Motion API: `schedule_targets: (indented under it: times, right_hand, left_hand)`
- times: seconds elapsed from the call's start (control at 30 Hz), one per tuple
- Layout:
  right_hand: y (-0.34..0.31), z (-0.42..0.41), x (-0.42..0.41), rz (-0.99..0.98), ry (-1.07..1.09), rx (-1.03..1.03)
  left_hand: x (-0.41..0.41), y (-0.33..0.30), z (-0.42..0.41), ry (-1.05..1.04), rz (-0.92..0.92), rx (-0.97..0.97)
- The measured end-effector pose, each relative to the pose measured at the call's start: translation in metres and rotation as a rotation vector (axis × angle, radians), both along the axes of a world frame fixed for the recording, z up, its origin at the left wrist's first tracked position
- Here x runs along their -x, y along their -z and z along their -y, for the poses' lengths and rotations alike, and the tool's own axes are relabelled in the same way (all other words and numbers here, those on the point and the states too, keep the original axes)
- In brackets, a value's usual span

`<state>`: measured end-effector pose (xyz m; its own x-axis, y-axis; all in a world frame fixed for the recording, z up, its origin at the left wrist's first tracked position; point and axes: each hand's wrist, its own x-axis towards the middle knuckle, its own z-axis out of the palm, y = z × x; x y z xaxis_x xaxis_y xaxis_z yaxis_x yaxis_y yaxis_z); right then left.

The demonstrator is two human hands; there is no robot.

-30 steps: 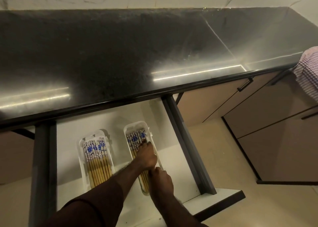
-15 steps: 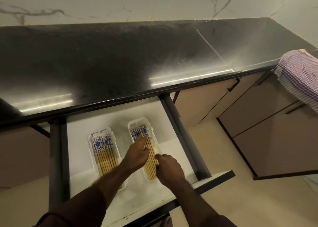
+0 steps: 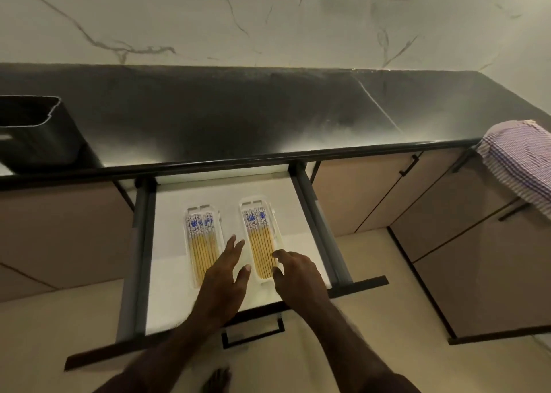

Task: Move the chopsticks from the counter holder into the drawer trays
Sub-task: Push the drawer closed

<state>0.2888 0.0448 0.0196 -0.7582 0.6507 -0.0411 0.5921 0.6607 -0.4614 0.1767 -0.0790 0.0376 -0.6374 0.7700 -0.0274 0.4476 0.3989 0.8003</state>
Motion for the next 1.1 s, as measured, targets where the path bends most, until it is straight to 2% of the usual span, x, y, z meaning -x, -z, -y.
schedule_targets:
  times: [0.27,0.5,0.77,0.9,1.1]
  right_hand:
    - [-0.010,0.065,-0.064,-0.196,-0.075,-0.097]
    - [0.044,0.093,-0.084,-0.060,-0.153,-0.037]
    - [0.111,0.098,-0.064,0.180,-0.257,-0.138]
    - [0.128,0.100,-0.055,0.107,-0.242,-0.215]
    - [0.125,0.085,-0.029,0.033,-0.214,-0.181]
  left_hand:
    - [-0.073,0.021,0.086,-0.082,-0.199,-0.031]
    - [-0.077,0.051,0.133,-0.122,-0.417,0.080]
    - [-0.071,0.100,0.174,-0.238,-0.498,0.091]
    - [-0.064,0.124,0.182,-0.248,-0.539,0.088]
    - [-0.036,0.146,0.163,-0.244,-0.610,0.025]
